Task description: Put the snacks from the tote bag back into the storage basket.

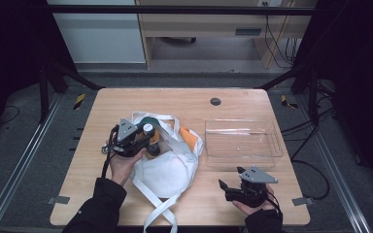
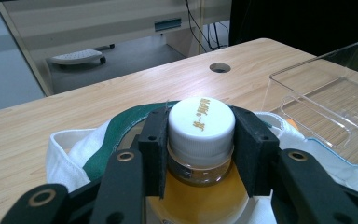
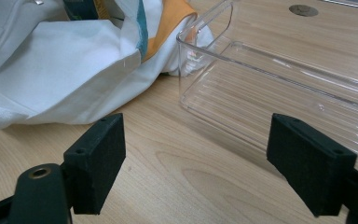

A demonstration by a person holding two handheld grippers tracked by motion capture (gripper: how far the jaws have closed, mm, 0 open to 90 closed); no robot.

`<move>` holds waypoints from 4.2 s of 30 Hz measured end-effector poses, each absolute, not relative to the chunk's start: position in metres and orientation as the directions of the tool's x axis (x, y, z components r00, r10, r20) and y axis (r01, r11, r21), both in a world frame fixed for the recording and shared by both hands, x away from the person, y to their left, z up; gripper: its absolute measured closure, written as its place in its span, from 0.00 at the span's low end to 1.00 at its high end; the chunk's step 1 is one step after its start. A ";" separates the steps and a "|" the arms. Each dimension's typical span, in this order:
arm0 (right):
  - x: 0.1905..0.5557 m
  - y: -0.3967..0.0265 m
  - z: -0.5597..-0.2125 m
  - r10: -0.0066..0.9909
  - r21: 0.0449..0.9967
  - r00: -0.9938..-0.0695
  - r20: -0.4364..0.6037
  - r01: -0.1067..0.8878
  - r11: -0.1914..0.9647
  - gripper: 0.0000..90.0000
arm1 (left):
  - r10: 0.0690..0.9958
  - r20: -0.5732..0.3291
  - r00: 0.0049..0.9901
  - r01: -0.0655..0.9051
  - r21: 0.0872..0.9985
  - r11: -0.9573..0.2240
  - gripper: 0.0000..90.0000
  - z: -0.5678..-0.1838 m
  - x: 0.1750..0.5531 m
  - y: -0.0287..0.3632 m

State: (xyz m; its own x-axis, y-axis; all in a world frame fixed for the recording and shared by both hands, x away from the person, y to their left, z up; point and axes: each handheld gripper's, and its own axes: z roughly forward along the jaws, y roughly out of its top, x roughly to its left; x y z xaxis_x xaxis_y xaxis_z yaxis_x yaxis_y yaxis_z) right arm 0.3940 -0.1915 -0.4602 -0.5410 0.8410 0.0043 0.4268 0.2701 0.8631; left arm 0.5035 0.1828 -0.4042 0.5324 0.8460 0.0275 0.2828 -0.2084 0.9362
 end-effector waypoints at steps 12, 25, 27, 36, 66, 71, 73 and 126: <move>0.394 -0.192 -0.460 0.840 0.863 -0.543 0.003 0.426 0.272 0.22 | 0.856 0.011 0.517 0.275 0.945 -0.178 0.66 -0.387 0.496 0.189; 0.394 -0.191 -0.460 0.839 0.864 -0.545 0.000 0.423 0.274 0.22 | 0.864 0.017 0.503 0.252 0.954 -0.165 0.66 -0.358 0.481 0.192; 0.394 -0.191 -0.460 0.839 0.863 -0.545 0.001 0.424 0.274 0.22 | 0.863 0.014 0.504 0.251 0.955 -0.162 0.66 -0.356 0.479 0.193; 0.394 -0.191 -0.460 0.838 0.863 -0.545 0.000 0.423 0.275 0.22 | 0.855 0.010 0.519 0.234 0.960 -0.154 0.66 -0.339 0.468 0.192; 0.394 -0.191 -0.462 0.838 0.859 -0.546 0.000 0.429 0.280 0.22 | 0.781 0.039 0.623 0.199 0.958 -0.206 0.66 -0.325 0.445 0.151; 0.394 -0.191 -0.462 0.839 0.858 -0.545 0.002 0.432 0.279 0.22 | 0.763 0.042 0.645 0.191 0.958 -0.214 0.66 -0.321 0.446 0.136; 0.394 -0.191 -0.462 0.839 0.859 -0.544 0.000 0.429 0.279 0.22 | 0.760 0.042 0.649 0.184 0.960 -0.210 0.66 -0.318 0.446 0.129; 0.394 -0.190 -0.463 0.831 0.857 -0.556 0.010 0.432 0.280 0.21 | 0.688 0.032 0.725 0.143 0.970 -0.195 0.66 -0.301 0.480 0.025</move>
State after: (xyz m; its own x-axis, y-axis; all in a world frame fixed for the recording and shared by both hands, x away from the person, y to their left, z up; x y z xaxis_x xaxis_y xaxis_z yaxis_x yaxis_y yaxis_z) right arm 0.3938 -0.1903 -0.4632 -0.5564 0.8308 0.0096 0.4325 0.2797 0.8572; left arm 0.4799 0.0253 -0.3009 0.7249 0.6881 0.0315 0.1434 -0.1955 0.9702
